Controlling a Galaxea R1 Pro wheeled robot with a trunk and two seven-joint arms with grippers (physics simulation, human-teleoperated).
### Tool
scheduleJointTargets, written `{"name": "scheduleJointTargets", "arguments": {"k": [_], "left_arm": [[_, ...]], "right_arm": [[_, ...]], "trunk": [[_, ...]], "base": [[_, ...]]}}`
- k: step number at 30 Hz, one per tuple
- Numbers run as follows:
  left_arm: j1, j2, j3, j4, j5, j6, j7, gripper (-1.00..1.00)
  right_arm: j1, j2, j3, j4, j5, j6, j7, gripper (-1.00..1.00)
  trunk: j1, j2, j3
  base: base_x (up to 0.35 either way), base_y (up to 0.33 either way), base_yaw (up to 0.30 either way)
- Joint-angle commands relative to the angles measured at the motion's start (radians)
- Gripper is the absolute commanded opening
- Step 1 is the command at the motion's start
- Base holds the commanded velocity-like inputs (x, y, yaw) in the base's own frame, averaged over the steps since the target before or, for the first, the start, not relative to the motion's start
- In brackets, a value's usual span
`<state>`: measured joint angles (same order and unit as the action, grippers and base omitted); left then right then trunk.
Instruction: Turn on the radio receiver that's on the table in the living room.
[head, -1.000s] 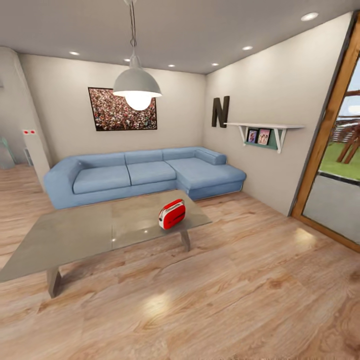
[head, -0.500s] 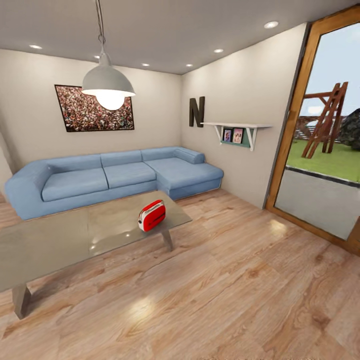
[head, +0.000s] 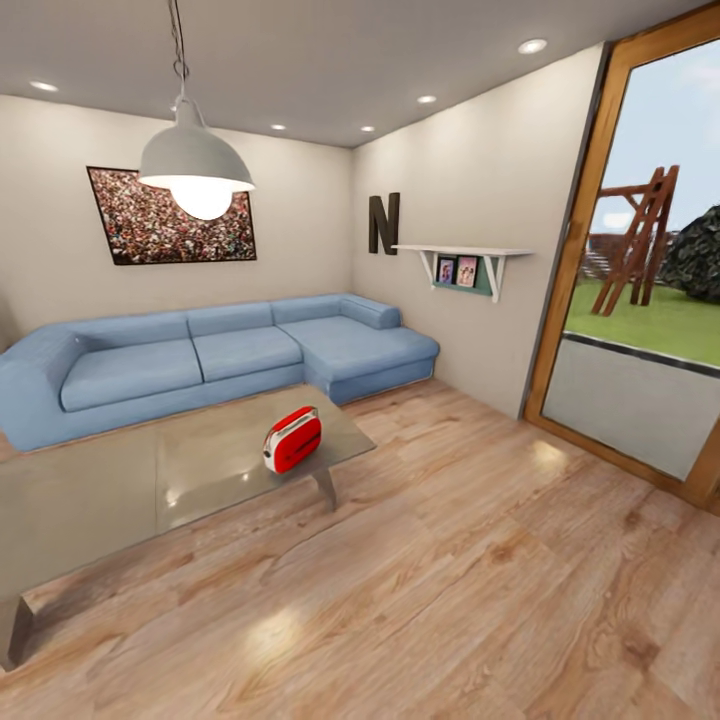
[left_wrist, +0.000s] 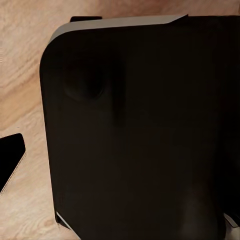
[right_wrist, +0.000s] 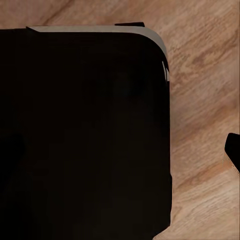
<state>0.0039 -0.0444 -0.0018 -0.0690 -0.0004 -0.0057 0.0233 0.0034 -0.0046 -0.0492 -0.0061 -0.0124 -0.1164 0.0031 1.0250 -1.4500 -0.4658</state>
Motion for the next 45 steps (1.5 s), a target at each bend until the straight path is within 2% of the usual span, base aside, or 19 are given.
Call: {"name": "scheduleJointTargets", "arguments": {"k": [1, 30, 45], "left_arm": [[0.0, 0.0, 0.0, 0.0, 0.0, 0.0, 0.0, 1.0], [-0.001, 0.0, -0.001, 0.0, -0.001, 0.0, 0.0, 1.0], [-0.001, 0.0, -0.001, 0.0, -0.001, 0.0, 0.001, 1.0]], "right_arm": [[0.0, 0.0, 0.0, 0.0, 0.0, 0.0, 0.0, 1.0], [0.0, 0.0, 0.0, 0.0, 0.002, 0.001, 0.0, 1.0], [0.0, 0.0, 0.001, 0.0, 0.002, 0.001, 0.0, 1.0]], "trunk": [[0.0, 0.0, 0.0], [0.0, 0.0, 0.0], [0.0, 0.0, 0.0]], "base": [[0.316, 0.0, -0.001], [0.323, -0.002, 0.0], [0.315, -0.139, 0.0]]}}
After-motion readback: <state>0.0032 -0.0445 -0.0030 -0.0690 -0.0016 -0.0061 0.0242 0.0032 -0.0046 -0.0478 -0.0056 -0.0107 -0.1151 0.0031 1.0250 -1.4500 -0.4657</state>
